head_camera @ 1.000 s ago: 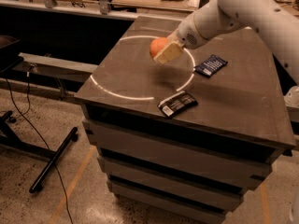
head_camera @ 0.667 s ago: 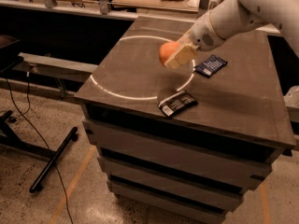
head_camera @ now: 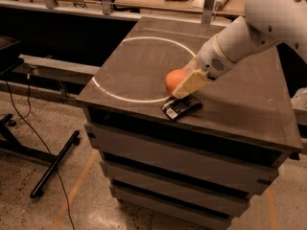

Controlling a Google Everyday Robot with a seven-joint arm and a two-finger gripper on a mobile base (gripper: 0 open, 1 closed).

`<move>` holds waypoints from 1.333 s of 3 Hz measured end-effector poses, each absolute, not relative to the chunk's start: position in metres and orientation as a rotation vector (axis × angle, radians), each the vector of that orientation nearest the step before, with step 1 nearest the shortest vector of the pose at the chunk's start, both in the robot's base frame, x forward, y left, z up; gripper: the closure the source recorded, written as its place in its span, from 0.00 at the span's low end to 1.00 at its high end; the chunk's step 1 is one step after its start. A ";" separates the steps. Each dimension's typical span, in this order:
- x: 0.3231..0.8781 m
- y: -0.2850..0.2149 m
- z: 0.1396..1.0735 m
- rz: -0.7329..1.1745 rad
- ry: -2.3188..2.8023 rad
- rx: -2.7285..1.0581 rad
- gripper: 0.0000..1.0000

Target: Move orange near rxbar chocolate

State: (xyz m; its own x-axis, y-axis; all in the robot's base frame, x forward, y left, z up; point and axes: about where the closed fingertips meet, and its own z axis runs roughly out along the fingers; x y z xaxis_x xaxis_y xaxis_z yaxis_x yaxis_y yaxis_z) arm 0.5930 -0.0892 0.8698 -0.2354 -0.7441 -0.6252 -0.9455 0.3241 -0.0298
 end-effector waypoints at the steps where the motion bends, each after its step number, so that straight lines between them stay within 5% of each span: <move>1: 0.573 -0.072 0.847 0.478 2.074 -1.572 0.63; 4: 0.570 -0.066 0.843 0.478 2.073 -1.592 0.00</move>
Offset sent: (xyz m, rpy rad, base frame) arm -0.0395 0.0417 -0.0356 -0.1440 0.0047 0.1137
